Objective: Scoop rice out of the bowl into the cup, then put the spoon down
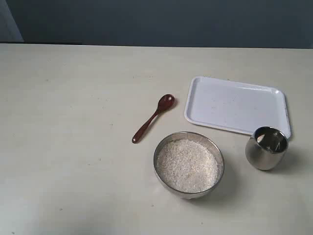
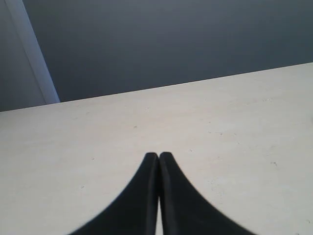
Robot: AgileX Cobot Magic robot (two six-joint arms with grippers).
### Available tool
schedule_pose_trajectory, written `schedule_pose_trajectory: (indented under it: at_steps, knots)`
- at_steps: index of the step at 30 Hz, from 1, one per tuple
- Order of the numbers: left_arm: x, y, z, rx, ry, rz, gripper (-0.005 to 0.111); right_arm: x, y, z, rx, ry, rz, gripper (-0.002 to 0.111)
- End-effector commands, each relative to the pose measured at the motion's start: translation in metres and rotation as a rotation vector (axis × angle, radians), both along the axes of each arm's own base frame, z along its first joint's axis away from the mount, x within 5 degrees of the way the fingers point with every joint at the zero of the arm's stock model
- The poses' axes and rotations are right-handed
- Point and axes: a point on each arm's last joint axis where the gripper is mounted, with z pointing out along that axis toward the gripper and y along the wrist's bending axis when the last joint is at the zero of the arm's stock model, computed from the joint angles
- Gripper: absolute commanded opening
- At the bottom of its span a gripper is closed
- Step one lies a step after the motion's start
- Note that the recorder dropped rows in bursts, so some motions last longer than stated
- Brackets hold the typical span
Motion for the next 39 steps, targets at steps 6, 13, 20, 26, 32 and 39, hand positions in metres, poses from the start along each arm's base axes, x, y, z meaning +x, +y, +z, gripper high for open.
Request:
schedule_pose_trajectory:
  at_steps: [6, 13, 20, 26, 32, 39]
  knots:
    - [0.0, 0.0, 0.002, -0.011, -0.011, -0.005, 0.0, 0.0, -0.001, 0.0, -0.018, -0.014, -0.007, -0.001]
    - [0.0, 0.0, 0.002, -0.011, -0.011, -0.005, 0.0, 0.002, -0.005, 0.005, -0.165, -0.076, -0.015, -0.001]
    - [0.0, 0.0, 0.002, -0.011, -0.011, -0.005, 0.0, 0.002, -0.003, 0.043, 0.158, -0.496, -0.044, -0.001]
    - [0.0, 0.0, 0.002, -0.012, -0.014, -0.005, 0.0, -0.001, -0.012, 0.053, 0.645, -0.614, -0.121, -0.001]
    - [0.0, 0.0, 0.002, -0.012, -0.014, -0.005, 0.0, 0.002, -0.005, 0.04, 0.771, -0.442, -0.108, -0.001]
    - [0.0, 0.0, 0.002, -0.012, -0.014, -0.005, 0.0, -0.001, 0.005, 0.077, 0.617, -0.308, -0.024, -0.001]
